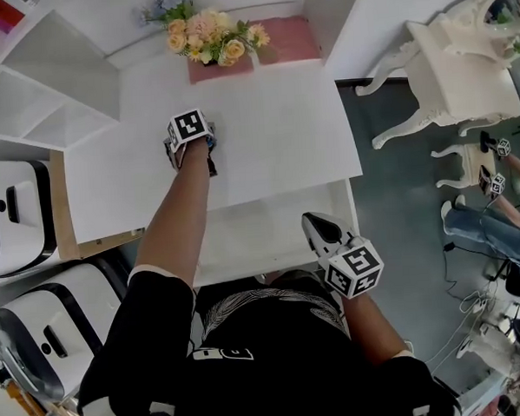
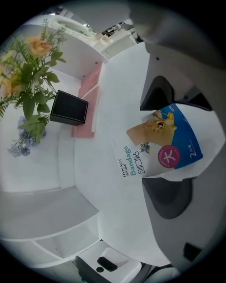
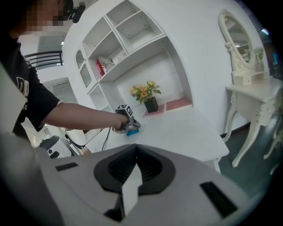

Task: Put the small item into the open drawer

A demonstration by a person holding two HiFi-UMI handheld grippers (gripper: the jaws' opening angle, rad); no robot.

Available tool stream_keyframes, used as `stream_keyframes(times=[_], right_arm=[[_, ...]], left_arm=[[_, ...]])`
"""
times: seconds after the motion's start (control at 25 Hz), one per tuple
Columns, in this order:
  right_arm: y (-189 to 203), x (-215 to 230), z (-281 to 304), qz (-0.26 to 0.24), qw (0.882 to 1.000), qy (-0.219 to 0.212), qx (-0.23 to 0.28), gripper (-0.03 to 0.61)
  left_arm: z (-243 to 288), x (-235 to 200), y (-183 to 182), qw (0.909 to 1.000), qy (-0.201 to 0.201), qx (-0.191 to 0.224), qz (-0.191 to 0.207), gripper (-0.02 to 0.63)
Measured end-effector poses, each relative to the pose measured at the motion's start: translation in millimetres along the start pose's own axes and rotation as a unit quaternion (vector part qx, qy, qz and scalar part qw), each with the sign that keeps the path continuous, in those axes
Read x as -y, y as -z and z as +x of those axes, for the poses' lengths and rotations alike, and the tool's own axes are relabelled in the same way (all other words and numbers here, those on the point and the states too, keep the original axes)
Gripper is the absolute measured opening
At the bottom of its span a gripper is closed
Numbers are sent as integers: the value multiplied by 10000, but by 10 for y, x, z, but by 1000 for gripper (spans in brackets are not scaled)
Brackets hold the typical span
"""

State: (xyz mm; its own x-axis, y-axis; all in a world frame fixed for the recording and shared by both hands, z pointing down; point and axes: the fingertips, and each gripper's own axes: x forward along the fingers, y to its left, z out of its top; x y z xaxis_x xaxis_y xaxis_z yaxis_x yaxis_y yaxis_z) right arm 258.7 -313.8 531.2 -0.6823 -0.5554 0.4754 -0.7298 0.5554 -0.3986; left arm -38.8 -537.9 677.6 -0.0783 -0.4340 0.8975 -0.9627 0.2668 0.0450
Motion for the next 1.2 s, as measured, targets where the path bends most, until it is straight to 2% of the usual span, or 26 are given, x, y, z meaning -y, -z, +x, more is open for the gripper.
stream_keyframes(times=[0.12, 0.32, 0.56, 0.8, 1.2], right_arm=[[29, 55, -14, 50, 10000, 66, -17, 9], [40, 73, -37, 73, 9999, 75, -11, 9], [26, 36, -61, 8, 10000, 47, 3, 9], [-11, -57, -84, -61, 10000, -1, 62, 9], [-9, -118, -195, -136, 9997, 56, 175, 9]], left_arm=[[75, 33, -6, 9999, 74, -71, -30, 459], [168, 35, -18, 9992, 291, 58, 271, 459], [27, 52, 8, 9975, 451, 83, 532, 457], [-39, 40, 63, 9970, 652, -29, 420, 456], [-208, 44, 51, 9962, 750, 75, 428, 456]])
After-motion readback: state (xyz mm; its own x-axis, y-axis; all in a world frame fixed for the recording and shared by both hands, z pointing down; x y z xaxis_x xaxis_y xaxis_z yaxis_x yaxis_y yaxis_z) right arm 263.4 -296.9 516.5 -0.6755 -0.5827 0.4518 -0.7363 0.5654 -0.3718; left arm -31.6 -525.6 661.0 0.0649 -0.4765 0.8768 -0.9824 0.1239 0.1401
